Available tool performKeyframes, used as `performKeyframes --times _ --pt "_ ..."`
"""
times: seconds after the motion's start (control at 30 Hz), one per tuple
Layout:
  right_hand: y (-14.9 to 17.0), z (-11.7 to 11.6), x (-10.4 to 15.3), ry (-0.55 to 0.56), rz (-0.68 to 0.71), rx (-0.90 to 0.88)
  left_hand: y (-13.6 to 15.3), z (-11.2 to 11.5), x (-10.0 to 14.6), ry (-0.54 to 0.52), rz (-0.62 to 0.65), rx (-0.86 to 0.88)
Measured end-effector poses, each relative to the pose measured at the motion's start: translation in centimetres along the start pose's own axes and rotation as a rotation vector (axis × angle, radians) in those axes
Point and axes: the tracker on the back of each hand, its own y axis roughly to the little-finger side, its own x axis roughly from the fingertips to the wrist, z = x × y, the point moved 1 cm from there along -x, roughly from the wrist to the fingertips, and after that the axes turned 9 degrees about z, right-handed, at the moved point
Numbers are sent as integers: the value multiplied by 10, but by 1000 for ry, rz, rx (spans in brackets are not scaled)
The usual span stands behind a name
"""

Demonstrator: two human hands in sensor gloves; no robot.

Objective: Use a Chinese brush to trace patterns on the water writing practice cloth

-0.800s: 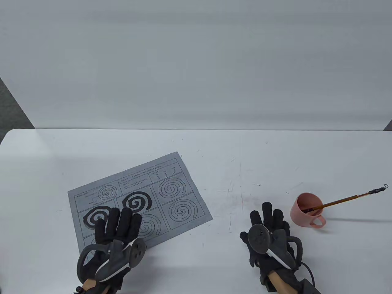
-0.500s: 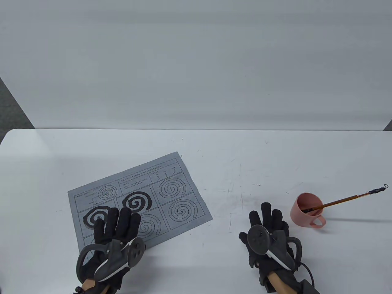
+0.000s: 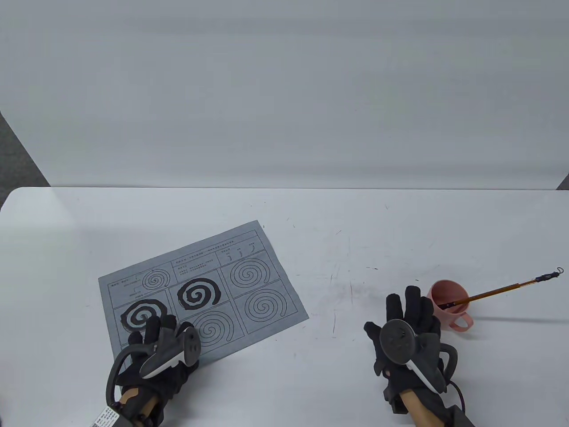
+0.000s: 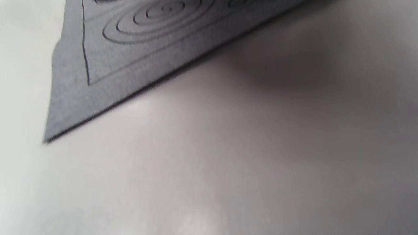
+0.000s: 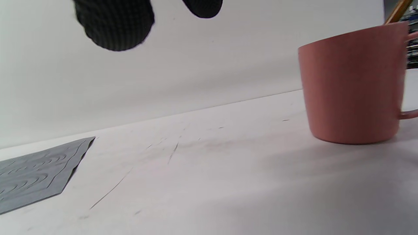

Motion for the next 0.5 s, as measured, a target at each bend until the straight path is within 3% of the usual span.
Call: performKeyframes --times 0.13,0.5 --pt "25 9 -3 48 -127 -42 -6 7 -5 90 49 19" --pt "133 19 7 246 -591 -186 -62 5 17 38 233 -142"
